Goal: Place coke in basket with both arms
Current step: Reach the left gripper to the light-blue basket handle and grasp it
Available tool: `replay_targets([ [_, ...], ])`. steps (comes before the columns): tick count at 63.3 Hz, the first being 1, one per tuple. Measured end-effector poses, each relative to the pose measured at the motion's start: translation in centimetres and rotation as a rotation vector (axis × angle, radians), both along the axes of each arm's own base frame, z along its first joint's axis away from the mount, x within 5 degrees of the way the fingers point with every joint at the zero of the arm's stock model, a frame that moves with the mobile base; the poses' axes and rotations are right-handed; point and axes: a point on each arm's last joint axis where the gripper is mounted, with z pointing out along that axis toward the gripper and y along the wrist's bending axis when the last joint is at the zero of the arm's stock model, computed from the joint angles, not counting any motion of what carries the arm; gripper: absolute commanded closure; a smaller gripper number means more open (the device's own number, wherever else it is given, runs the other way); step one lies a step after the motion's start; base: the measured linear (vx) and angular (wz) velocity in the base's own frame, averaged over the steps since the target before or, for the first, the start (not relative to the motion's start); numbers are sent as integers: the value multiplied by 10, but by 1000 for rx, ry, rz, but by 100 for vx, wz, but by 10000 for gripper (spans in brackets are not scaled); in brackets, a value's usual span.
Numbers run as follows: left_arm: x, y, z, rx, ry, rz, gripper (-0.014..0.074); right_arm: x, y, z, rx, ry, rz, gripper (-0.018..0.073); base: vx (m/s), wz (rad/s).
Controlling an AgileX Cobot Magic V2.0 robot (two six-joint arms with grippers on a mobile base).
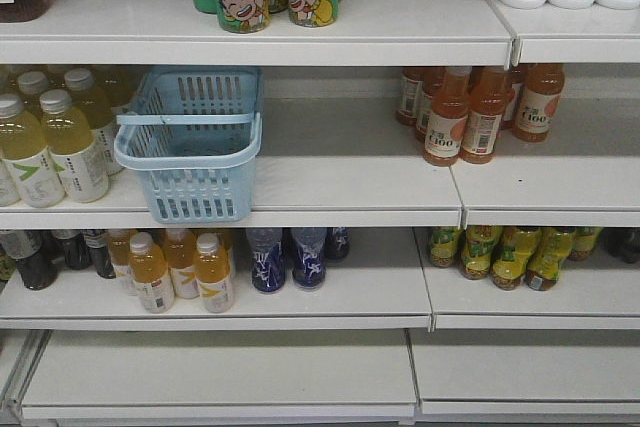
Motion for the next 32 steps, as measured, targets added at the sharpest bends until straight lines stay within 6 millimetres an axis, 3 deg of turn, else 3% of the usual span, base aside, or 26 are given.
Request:
replay_targets([
  [17,97,-14,-69,-138,296,-124,184,0,0,0,0,0,0,561,0,0],
  [25,133,-19,-103,-245,399,-170,115,0,0,0,0,0,0,561,0,0],
  [32,162,-23,-126,-299,433,-202,106,0,0,0,0,0,0,561,0,0],
])
